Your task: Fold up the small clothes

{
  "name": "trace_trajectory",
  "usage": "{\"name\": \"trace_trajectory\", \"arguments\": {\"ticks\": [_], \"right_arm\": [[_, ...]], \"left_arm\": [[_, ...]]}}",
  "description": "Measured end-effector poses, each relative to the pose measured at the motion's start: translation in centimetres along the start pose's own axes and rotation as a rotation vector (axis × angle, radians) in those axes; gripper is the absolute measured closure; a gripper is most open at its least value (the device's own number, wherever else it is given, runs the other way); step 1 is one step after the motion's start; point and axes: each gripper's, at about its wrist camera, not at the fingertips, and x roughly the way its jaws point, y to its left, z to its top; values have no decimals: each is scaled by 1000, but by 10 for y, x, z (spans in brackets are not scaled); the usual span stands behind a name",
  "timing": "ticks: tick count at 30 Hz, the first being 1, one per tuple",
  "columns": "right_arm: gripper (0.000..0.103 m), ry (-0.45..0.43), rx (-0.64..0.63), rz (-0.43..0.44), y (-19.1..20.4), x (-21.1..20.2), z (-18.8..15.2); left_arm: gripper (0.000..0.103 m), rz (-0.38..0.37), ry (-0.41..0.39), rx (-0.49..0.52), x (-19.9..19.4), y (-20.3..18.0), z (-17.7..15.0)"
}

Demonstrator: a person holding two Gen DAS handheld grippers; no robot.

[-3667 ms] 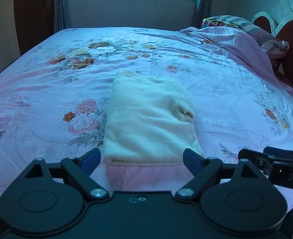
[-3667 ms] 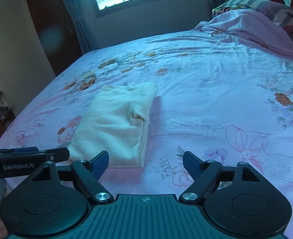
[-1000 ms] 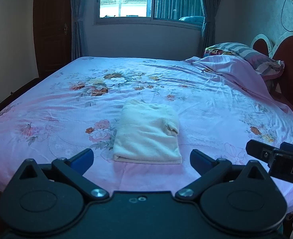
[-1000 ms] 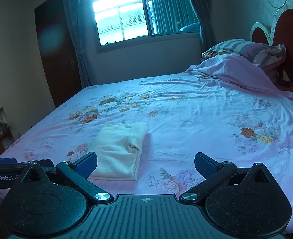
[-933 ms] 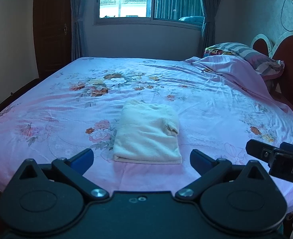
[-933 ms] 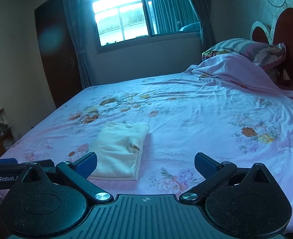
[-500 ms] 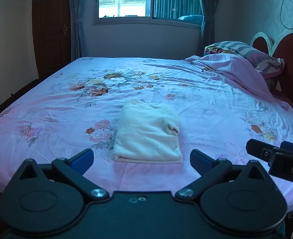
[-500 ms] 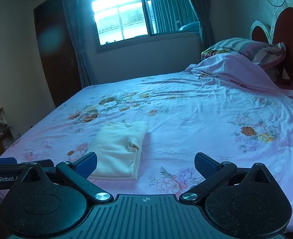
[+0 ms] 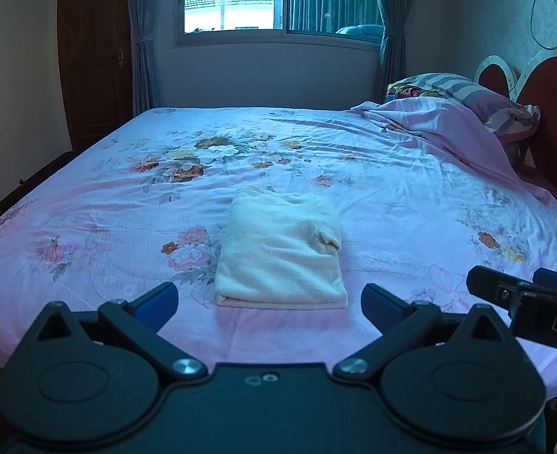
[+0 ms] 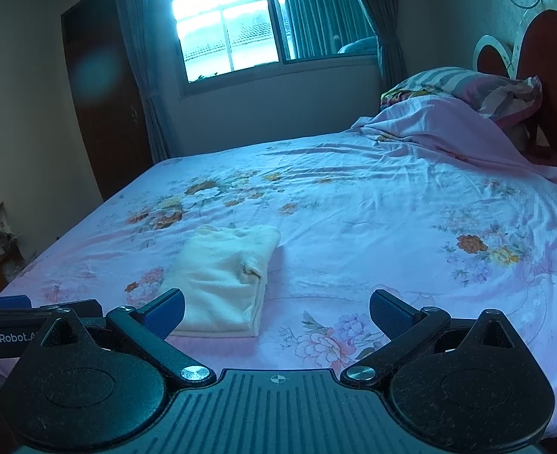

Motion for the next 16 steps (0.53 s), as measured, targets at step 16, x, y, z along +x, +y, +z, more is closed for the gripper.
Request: {"name": "trace_trajectory", "arguments": {"ticks": [16], "right_arm": [[0,39,0,-21,-3,15,-8]], "left_arm": [[6,-44,-30,77,20,-9,1]]}}
